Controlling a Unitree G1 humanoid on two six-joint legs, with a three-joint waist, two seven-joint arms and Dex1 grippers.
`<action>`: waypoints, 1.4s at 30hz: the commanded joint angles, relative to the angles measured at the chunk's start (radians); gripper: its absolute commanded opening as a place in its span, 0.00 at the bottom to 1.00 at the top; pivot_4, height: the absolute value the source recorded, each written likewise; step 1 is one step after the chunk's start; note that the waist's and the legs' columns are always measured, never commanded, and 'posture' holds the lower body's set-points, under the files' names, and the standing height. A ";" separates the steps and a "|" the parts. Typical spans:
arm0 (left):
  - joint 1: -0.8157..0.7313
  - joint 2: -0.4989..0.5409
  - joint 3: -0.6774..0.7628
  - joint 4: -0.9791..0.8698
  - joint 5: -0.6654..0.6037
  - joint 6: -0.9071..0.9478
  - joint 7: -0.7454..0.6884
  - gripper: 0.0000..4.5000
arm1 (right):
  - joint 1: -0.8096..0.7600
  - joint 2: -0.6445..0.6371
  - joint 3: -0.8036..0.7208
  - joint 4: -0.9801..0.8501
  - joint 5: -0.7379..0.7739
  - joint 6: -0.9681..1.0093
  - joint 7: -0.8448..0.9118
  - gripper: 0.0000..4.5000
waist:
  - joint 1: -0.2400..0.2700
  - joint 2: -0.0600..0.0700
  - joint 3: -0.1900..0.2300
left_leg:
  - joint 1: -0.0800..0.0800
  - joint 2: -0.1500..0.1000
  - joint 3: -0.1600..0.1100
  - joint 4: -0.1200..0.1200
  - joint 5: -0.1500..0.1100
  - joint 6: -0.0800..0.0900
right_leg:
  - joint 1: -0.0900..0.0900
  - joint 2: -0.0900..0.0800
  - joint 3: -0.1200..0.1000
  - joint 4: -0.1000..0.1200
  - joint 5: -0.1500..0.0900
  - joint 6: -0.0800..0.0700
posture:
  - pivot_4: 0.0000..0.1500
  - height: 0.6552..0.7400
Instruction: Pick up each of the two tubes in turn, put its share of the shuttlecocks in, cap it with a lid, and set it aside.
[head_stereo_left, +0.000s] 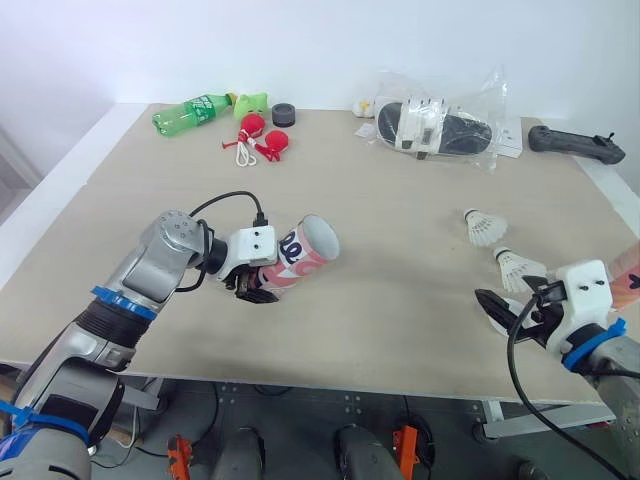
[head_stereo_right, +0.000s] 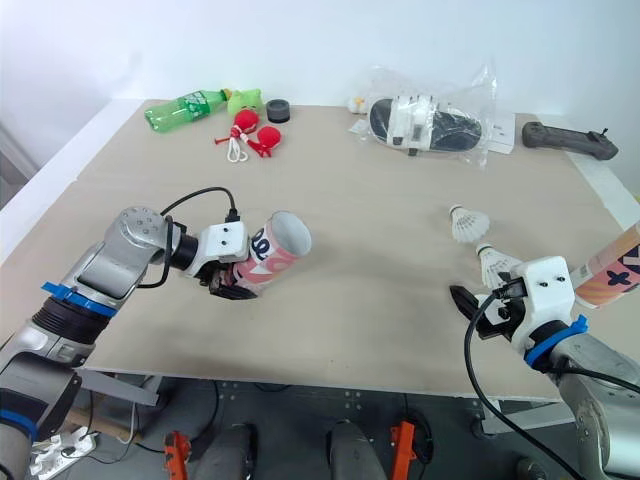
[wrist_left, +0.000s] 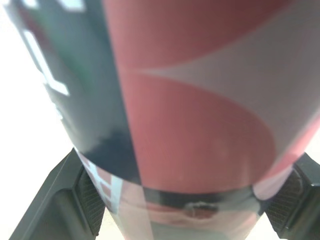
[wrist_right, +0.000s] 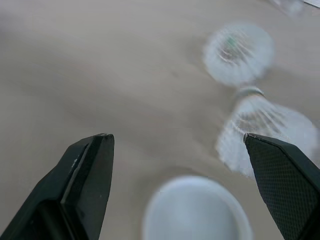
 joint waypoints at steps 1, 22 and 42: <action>-0.012 -0.003 0.004 -0.004 -0.007 -0.012 -0.003 0.81 | -0.040 0.013 0.021 0.030 -0.042 -0.026 -0.056 0.99 | 0.000 0.000 0.000 | 0.000 0.000 0.000 0.000 0.000 0.000 | 0.000 0.000 0.000 0.000 0.000 0.000 | 1.00 1.00; 0.006 0.008 0.015 -0.043 -0.018 0.012 0.009 0.81 | -0.397 0.131 0.163 0.398 -0.214 -0.048 -0.328 0.85 | 0.001 0.000 0.000 | -0.001 0.000 0.001 -0.002 0.000 0.000 | -0.001 0.000 0.000 0.000 0.000 0.001 | 1.00 1.00; -0.001 -0.001 0.010 -0.020 -0.019 -0.008 0.019 0.81 | -0.356 -0.010 0.052 0.191 -0.074 -0.135 -0.096 0.01 | 0.001 0.002 0.001 | -0.002 0.000 0.000 -0.002 0.000 0.000 | -0.001 0.000 0.000 0.000 0.000 0.002 | 1.00 1.00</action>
